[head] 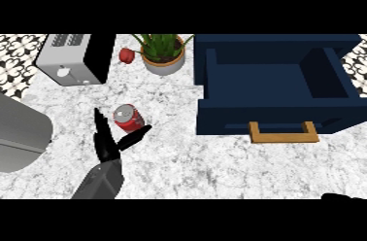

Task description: Pick up the can, place it into the drawer and close the drawer

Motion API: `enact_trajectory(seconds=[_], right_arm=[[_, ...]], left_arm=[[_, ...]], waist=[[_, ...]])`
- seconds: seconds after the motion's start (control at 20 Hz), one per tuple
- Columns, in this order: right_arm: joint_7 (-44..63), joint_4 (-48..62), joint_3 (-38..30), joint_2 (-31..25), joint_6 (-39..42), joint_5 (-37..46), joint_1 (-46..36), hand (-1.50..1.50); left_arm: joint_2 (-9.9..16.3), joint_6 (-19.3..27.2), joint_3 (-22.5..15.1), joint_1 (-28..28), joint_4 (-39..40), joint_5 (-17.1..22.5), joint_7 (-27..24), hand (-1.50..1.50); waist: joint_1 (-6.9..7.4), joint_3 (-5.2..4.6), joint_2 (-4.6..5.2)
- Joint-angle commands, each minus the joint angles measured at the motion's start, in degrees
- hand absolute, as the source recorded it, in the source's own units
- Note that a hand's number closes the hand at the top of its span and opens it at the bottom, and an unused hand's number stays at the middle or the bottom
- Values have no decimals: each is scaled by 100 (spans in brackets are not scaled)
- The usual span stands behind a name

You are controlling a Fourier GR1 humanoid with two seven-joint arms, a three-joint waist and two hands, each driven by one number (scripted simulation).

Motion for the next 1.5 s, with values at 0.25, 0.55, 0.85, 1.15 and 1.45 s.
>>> enact_trajectory(seconds=[0.25,0.55,0.85,1.15,1.45], right_arm=[[-119,107,-130,14,74,-3,-45,-150],[176,68,-341,-203,21,-92,-340,-150],[199,169,-412,-304,66,-188,-541,-150],[46,-235,122,166,-66,410,-72,-150],[44,-88,-236,-54,119,16,-123,-150]], left_arm=[[16,-545,93,-772,707,-186,-28,-150],[222,-1419,373,-1244,1597,-156,-274,150],[335,-1834,628,-1567,2099,-148,-722,150],[408,-2926,4,-1501,1990,-652,-411,150],[617,-3468,29,-1754,1993,-774,-383,150]], waist=[[-1,2,-2],[-42,-3,20],[-78,-6,38],[-70,-5,23],[-54,-1,15]])
